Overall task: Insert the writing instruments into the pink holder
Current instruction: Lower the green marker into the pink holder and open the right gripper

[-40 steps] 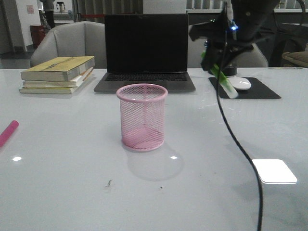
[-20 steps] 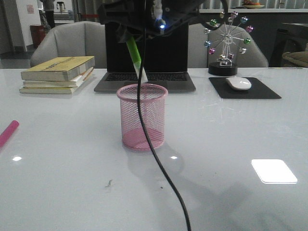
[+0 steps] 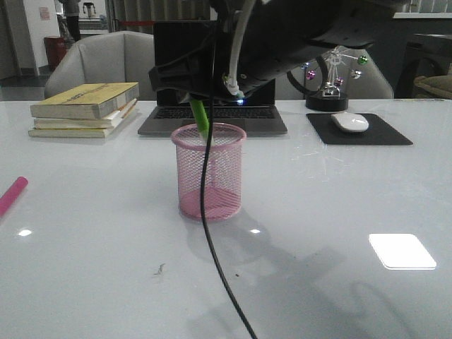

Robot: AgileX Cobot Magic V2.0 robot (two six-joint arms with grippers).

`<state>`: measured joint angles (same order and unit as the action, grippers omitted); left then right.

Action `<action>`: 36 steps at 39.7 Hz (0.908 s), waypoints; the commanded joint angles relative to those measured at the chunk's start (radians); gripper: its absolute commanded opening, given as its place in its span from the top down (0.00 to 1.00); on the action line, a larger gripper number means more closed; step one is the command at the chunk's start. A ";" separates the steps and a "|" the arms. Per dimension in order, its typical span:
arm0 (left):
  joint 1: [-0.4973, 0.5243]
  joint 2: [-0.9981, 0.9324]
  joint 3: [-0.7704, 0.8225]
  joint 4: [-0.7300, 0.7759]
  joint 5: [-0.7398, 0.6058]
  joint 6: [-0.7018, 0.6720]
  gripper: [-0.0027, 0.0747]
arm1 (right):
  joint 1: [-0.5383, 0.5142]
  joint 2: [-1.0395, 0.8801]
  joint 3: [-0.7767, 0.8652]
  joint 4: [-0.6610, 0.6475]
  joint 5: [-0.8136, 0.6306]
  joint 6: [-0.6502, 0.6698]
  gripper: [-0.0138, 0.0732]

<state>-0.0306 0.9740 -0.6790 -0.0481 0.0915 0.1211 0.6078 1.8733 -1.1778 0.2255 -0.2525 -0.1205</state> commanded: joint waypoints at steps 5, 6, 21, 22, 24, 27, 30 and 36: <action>0.002 -0.010 -0.037 -0.008 -0.080 -0.013 0.45 | -0.003 -0.060 -0.041 0.027 -0.031 -0.011 0.57; 0.002 -0.010 -0.037 -0.008 -0.080 -0.013 0.45 | -0.003 -0.060 -0.041 0.035 -0.026 -0.011 0.53; 0.002 -0.010 -0.037 -0.008 -0.080 -0.013 0.45 | -0.059 -0.205 -0.045 0.031 0.282 -0.023 0.28; 0.002 -0.010 -0.037 -0.008 -0.080 -0.013 0.45 | -0.067 -0.223 -0.045 0.024 0.316 -0.023 0.28; 0.002 -0.010 -0.037 -0.008 -0.080 -0.013 0.45 | -0.104 -0.264 -0.045 0.004 0.391 -0.023 0.28; 0.002 -0.010 -0.037 -0.008 -0.080 -0.013 0.45 | -0.158 -0.325 -0.045 -0.026 0.476 -0.023 0.28; 0.002 -0.010 -0.037 -0.008 -0.080 -0.013 0.45 | -0.224 -0.377 -0.045 -0.070 0.546 -0.023 0.28; 0.002 -0.010 -0.037 -0.008 -0.083 -0.013 0.45 | -0.344 -0.466 -0.041 -0.163 0.657 -0.023 0.28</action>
<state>-0.0306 0.9740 -0.6790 -0.0481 0.0915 0.1211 0.3157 1.4873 -1.1876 0.1128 0.3987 -0.1325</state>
